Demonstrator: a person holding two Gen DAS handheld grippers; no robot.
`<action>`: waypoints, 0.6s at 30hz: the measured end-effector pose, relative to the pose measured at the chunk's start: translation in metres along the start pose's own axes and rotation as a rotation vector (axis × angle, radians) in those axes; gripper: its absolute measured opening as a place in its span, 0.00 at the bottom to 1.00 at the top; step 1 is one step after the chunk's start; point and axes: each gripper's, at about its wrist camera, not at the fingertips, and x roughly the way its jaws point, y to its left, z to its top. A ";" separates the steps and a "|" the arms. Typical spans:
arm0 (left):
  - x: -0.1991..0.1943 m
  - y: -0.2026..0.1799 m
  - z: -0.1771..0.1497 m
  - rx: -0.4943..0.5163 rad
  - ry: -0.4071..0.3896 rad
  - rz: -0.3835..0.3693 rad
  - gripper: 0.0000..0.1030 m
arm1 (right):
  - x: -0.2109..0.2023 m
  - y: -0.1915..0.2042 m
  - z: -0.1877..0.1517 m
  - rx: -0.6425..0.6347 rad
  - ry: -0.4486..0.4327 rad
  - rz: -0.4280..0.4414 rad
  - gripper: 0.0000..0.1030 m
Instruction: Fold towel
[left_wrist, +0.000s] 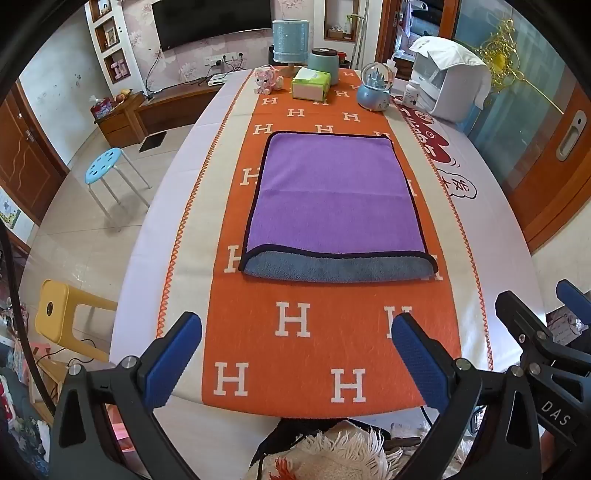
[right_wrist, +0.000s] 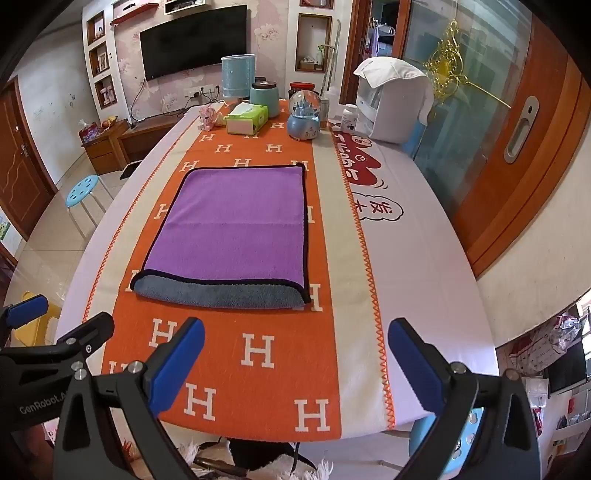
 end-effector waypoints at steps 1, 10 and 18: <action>0.000 0.000 0.000 0.000 0.001 0.000 0.99 | 0.000 0.000 0.000 0.000 0.000 0.001 0.97; -0.001 0.000 0.000 0.001 -0.002 0.000 0.99 | 0.000 -0.002 -0.001 0.000 -0.001 0.000 0.97; 0.001 0.003 0.003 -0.002 -0.003 0.000 0.99 | -0.001 -0.002 0.000 0.003 -0.003 0.004 0.97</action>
